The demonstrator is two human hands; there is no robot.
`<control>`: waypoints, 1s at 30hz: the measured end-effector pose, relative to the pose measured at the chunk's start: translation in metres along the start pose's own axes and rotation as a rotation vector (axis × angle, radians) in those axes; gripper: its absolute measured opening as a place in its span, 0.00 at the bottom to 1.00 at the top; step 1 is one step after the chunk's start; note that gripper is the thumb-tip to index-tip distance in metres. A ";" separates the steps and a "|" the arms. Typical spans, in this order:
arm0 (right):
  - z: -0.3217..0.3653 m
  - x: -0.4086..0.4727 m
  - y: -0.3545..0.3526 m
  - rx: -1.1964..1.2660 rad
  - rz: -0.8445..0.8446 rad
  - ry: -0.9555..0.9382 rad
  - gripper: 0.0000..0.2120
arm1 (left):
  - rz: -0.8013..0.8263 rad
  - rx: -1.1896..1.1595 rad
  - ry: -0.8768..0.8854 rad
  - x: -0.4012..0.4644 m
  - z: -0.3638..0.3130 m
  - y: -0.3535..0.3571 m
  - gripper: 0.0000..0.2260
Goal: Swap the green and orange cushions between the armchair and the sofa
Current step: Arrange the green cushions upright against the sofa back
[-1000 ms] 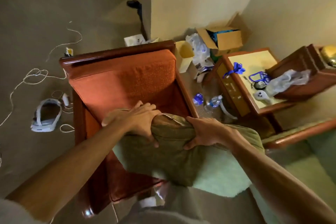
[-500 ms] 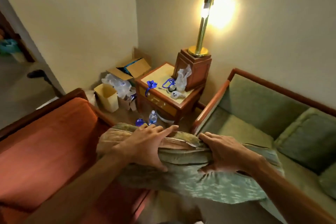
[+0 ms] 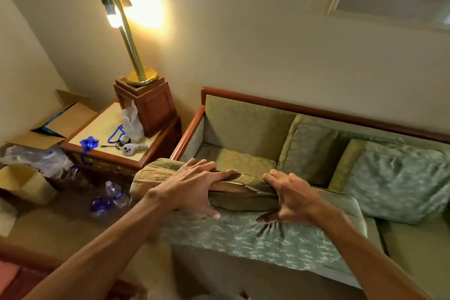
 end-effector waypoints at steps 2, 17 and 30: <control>-0.040 -0.003 -0.006 -0.081 -0.036 0.046 0.50 | -0.032 0.015 0.014 0.038 -0.014 0.000 0.49; -0.270 0.008 0.145 0.091 0.080 0.683 0.51 | 0.136 -0.028 -0.216 0.279 0.014 0.185 0.56; -0.389 -0.010 0.139 0.147 0.288 0.783 0.57 | 0.400 0.034 -0.316 0.322 0.010 0.197 0.63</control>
Point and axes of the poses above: each hand's wrist, its own x-axis towards the middle knuckle, its own y-axis out of the palm, z = x × y, the point moved 9 cm from there along x, towards the middle knuckle, and after that the axes turned 11 degrees about -y, right-handed, at the moved point
